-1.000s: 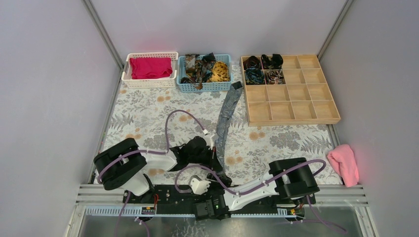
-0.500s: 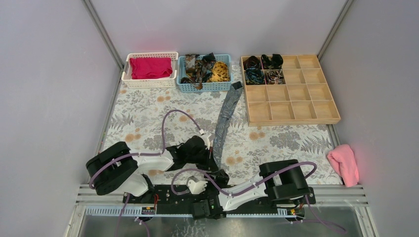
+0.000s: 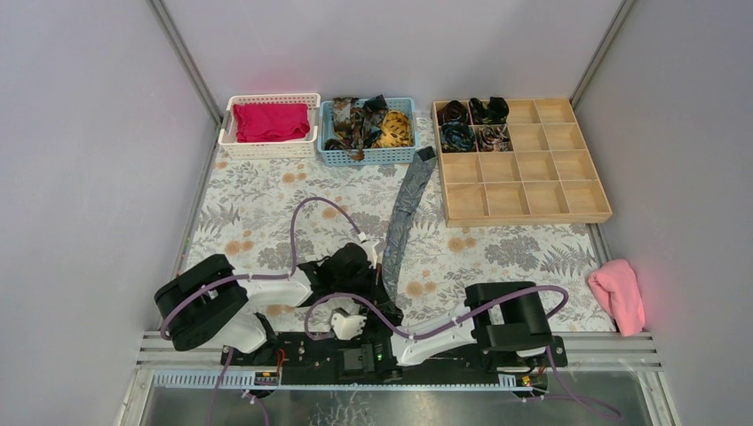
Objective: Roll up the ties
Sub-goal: Roll the tie at the center of the board.
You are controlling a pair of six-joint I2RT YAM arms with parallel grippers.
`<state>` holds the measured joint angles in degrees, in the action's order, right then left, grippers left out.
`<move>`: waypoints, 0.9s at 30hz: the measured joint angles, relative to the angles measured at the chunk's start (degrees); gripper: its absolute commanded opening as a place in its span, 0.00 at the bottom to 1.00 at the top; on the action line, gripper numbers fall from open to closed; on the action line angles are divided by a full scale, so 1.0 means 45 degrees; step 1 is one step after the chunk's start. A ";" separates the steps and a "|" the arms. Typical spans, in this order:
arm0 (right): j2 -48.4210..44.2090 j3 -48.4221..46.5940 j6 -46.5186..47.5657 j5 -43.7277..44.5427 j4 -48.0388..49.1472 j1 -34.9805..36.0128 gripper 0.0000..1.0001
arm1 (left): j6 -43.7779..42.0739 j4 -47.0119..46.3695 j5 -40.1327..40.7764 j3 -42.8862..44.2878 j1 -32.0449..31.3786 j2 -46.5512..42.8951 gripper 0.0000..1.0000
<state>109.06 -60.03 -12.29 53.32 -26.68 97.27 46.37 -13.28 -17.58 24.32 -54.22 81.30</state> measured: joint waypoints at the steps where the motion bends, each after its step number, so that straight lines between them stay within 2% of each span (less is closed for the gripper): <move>1: 0.0000 0.0000 0.0068 -0.0112 0.0097 -0.0053 0.50 | 0.0000 -0.0015 -0.0039 0.0000 0.0005 0.0019 0.00; 8: -0.0126 0.0102 0.0374 -0.0758 0.0495 -0.0398 0.34 | -0.0063 0.0044 -0.0092 0.0000 0.0068 -0.0010 0.00; 14: -0.0593 0.0325 0.0641 -0.2030 0.0971 -0.0806 0.28 | -0.0452 0.1297 0.0325 0.0136 0.0073 -0.0714 0.01; 20: -0.1083 0.0398 0.0835 -0.3546 0.1734 -0.1156 0.26 | -0.0850 0.3667 0.1277 0.0840 0.0301 -0.2030 0.27; 24: -0.1239 0.0398 0.0884 -0.4265 0.1982 -0.1219 0.25 | -0.1059 0.4469 0.1773 0.1564 0.0748 -0.2968 0.38; 27: -0.1282 0.0350 0.0933 -0.4609 0.2011 -0.1239 0.24 | -0.1146 0.5003 0.2166 0.2025 0.1239 -0.3599 0.40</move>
<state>103.28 -58.46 -8.10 32.58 -17.63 91.70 41.21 9.23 -7.84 33.43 -48.64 65.10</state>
